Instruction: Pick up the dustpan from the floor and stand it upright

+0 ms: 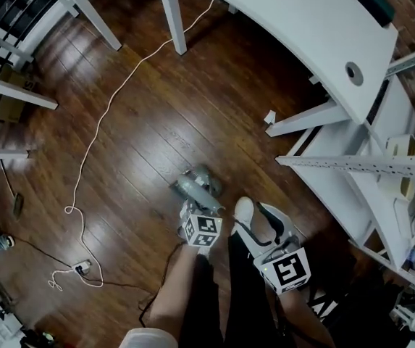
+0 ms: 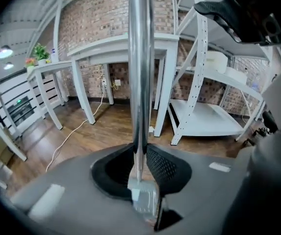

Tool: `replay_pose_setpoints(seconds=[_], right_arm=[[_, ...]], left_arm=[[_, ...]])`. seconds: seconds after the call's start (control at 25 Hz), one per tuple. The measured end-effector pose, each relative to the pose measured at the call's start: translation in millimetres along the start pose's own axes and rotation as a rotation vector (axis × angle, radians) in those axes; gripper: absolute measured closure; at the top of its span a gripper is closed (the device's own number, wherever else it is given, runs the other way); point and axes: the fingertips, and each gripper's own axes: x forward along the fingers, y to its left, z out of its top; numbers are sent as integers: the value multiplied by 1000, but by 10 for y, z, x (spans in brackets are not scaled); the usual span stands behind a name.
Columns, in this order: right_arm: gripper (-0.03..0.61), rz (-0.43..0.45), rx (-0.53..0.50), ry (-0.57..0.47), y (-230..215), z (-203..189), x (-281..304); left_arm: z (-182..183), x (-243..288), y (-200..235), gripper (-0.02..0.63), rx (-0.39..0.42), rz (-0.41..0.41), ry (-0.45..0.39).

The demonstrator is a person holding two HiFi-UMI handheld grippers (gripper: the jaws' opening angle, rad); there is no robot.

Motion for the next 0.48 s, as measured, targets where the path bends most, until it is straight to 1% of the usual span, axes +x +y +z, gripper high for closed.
replay_pose_setpoints(seconds=[0.08,0.16,0.24,0.32,0.48], right_arm=[[347,-22,15,17,85,-27,-93],[347,-29,16,3,186,13,-138],[347,-36,4,-13,264,51,-162],[347,-53,2,-7,307,21,-205],[347,-102,41,4,330,-99,-363]], left_arm=[[-49,-107,-2,520,-17,9,-19],[-42,-107,7,519,-10,1,-26],[29,0,26,520,-11,-22,-27],[96,147,28,519,-14,-47,-23],[209,317,40,517,-23,-63,-19]])
